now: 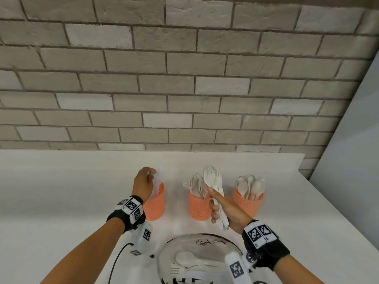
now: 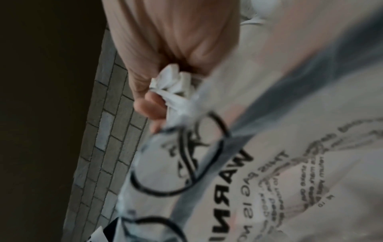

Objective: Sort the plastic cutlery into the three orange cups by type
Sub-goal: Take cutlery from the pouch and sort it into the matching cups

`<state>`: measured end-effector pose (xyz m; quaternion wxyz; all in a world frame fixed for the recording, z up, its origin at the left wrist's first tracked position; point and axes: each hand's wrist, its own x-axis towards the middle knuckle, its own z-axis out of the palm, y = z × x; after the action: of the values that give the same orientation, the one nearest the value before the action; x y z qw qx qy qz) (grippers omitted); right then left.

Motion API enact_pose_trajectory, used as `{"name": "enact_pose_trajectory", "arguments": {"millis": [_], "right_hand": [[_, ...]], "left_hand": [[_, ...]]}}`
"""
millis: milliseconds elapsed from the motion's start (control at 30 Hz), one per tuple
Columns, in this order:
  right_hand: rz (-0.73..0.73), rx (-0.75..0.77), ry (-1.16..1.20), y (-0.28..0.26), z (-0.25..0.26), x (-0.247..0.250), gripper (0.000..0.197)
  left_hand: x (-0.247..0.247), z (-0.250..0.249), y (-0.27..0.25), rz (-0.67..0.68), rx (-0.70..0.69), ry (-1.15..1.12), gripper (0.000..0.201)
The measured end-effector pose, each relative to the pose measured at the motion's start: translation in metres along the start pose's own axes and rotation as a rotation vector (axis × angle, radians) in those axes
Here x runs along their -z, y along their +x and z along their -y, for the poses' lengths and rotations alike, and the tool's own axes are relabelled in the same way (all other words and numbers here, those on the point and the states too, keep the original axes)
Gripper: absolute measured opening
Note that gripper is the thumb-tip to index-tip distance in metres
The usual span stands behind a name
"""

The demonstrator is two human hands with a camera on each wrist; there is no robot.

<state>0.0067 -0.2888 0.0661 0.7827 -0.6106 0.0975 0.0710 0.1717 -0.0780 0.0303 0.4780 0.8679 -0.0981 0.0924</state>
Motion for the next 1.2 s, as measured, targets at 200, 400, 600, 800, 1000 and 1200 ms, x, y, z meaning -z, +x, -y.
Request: {"name": "enact_pose_trajectory", "arguments": {"millis": [200, 400, 600, 800, 1000, 1200], "right_hand": [[-0.043, 0.038, -0.021, 0.000, -0.003, -0.005, 0.026], [-0.100, 0.131, -0.076, -0.005, -0.005, -0.006, 0.019], [-0.224, 0.235, -0.121, -0.009, -0.009, -0.004, 0.029], [-0.318, 0.303, -0.148, -0.005, -0.015, -0.013, 0.038], [-0.295, 0.362, -0.206, -0.012, -0.016, -0.034, 0.026], [-0.294, 0.355, -0.283, -0.015, -0.025, -0.034, 0.017]], "left_hand": [[0.007, -0.002, -0.007, 0.025, -0.233, 0.630, 0.042], [0.008, -0.008, -0.003, 0.240, -0.071, 0.801, 0.064], [0.015, -0.048, -0.015, 0.055, -0.105, 0.474, 0.070], [0.007, -0.116, -0.068, 0.326, -0.054, -0.163, 0.026], [-0.021, -0.137, -0.108, 0.515, 0.162, -0.304, 0.036], [-0.040, -0.140, -0.116, 0.342, 0.179, -0.297, 0.033]]}}
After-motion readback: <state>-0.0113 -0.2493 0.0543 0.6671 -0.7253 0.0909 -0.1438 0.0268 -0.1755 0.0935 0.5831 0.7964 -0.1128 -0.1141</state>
